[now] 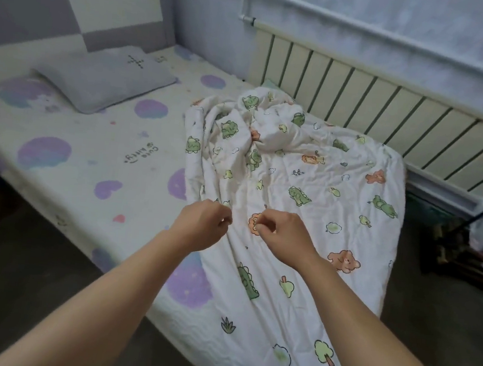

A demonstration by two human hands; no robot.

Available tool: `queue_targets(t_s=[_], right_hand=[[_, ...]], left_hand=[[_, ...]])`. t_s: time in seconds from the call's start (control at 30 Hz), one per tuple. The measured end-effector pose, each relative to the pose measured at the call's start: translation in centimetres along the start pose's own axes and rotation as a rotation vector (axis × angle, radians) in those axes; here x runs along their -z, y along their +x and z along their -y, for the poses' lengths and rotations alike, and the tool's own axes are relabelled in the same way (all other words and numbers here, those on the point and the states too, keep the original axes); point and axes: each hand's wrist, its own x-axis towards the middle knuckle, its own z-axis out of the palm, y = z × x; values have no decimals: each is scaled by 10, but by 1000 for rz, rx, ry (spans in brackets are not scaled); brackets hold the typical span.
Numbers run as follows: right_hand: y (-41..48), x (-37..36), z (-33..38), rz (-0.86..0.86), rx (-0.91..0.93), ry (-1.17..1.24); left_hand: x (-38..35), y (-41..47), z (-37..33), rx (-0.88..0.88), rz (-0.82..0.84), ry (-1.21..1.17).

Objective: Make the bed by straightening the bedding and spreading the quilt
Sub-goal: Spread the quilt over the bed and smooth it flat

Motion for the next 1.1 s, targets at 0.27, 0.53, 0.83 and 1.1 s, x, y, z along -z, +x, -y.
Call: queue_targets(t_s=[0.27,0.53,0.83,1.1], right_hand=[[48,-16,21,-2,54,28],[116,-39,52,-26,80,65],[194,-109,114,-164,-75,101],[263,-161,183,-298,-261,145]], left_hand=[[26,9,51,63,-37,27],[46,39,125,102,-91,16],[78,110,262,-12,-42,9],[123,180,355,-193,77,-18]])
